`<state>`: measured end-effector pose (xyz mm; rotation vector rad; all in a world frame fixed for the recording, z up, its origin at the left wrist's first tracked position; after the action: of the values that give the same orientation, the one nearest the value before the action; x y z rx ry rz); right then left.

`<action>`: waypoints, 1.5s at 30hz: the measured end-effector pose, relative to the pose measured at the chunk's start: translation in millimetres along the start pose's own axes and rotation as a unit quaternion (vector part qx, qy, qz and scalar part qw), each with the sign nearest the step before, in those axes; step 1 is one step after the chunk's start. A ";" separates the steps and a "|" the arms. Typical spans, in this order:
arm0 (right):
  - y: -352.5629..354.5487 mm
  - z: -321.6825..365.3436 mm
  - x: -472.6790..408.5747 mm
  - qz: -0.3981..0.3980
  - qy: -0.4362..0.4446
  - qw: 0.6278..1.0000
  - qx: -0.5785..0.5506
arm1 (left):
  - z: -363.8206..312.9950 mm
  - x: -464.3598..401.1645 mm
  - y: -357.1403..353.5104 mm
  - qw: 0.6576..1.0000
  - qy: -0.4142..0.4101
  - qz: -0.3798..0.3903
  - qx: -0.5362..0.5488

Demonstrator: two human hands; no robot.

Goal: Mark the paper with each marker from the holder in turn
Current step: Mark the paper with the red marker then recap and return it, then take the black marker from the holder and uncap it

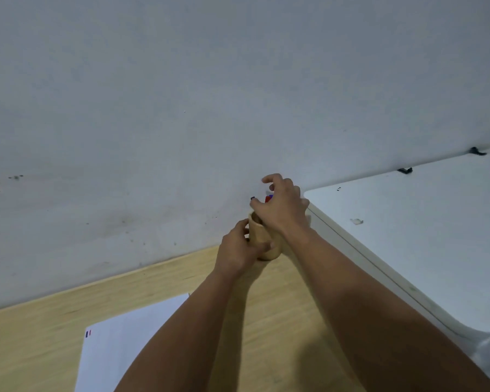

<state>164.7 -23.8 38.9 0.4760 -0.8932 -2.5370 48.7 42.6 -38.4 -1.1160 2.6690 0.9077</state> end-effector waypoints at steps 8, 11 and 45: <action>-3.9 7.3 -7.8 0.000 -0.015 0.996 0.084 | 1.1 2.4 0.7 1.000 -0.004 -0.011 -0.009; 19.6 22.1 -4.9 -0.032 -0.005 0.998 -0.056 | -4.8 3.9 5.8 1.000 -0.008 -0.005 -0.017; -119.8 151.2 276.3 0.512 0.043 0.824 -0.238 | 3.4 208.8 302.6 0.977 0.061 -0.183 -0.086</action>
<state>-170.6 6.5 22.5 -0.0739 -0.2819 -1.5977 -308.3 83.3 39.7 -1.6822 2.3825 1.0393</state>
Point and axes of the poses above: each hand's wrist, its own x-axis away from the middle knuckle, its own y-axis out of the back of the hand, z = x × y, the point moved 5 cm from there along -x, towards the middle knuckle, and after that the axes turned 13 degrees about -y, right-handed, at the moved point
